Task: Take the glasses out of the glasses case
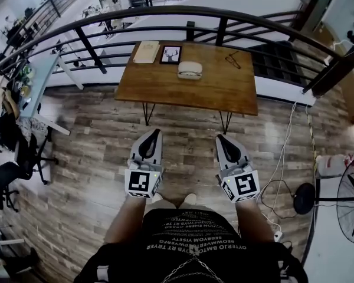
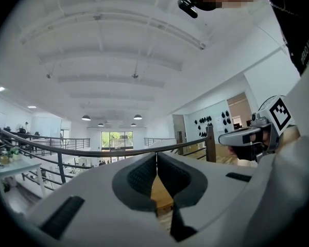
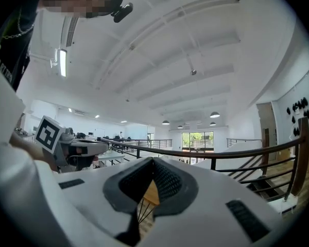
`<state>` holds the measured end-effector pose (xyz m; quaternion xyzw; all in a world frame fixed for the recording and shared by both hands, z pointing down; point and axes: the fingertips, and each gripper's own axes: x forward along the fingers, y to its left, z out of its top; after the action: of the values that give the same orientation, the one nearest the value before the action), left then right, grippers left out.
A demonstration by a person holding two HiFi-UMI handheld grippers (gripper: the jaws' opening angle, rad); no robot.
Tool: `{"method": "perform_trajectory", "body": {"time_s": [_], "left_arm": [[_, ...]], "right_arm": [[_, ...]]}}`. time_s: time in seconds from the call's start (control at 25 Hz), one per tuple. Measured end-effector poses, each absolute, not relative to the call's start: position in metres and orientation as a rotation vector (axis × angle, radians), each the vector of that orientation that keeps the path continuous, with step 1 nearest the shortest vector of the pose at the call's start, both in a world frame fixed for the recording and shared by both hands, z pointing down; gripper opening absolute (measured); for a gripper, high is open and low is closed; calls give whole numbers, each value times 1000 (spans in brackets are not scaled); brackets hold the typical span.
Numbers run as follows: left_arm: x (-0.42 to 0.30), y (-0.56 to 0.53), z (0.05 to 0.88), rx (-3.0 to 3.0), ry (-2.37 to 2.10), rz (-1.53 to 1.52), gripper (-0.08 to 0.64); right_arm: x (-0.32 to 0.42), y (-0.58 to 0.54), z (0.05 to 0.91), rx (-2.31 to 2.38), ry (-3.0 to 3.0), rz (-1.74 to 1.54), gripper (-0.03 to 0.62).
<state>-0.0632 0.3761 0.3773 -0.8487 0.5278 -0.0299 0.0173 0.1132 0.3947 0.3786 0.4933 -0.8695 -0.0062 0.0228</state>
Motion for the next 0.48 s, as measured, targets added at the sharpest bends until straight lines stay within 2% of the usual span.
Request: {"method": "perform_trajectory", "body": {"time_s": [0.48], "left_arm": [[-57,377,376,-2662,1578,-109,28]], "right_arm": [[116,393,378,1568,-2687,-5,14]]}}
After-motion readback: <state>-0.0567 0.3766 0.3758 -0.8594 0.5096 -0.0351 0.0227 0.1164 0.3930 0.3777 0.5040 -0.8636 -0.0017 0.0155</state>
